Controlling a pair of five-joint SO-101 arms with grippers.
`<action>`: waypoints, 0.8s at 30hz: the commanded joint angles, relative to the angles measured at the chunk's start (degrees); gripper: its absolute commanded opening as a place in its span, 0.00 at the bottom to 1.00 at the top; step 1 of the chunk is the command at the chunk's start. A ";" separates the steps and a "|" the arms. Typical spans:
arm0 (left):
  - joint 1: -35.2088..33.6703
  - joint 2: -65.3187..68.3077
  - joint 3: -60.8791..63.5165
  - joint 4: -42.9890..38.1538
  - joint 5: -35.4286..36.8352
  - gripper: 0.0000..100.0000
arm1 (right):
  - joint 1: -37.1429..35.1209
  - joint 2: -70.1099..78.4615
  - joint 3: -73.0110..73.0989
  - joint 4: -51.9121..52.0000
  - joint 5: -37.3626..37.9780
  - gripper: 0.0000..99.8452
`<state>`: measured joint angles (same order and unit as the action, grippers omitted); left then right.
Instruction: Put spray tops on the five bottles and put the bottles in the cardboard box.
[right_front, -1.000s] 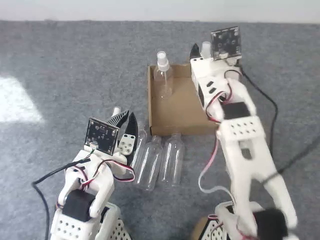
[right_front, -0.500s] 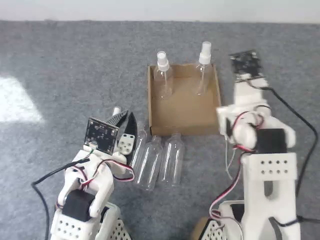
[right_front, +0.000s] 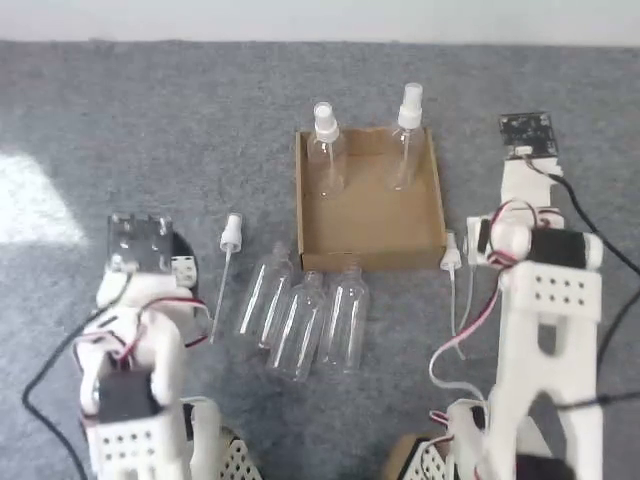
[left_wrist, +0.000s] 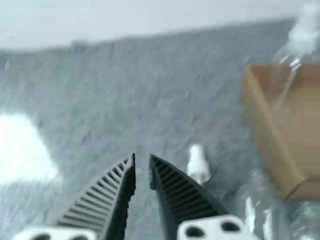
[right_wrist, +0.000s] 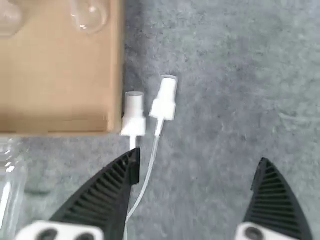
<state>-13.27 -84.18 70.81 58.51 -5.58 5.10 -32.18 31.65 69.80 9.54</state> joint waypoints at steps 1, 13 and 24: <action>-5.89 16.35 -4.97 0.18 -2.73 0.09 | 1.36 7.60 -2.37 -6.29 0.79 0.34; -7.12 26.81 2.51 -12.13 -2.64 0.09 | -1.19 37.49 -22.77 -6.11 0.26 0.37; -9.58 26.81 2.33 -12.48 -2.64 0.09 | 3.12 55.52 -32.62 -6.90 0.53 0.26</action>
<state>-22.59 -57.45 73.80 47.69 -7.96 5.80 22.07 3.25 64.26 9.54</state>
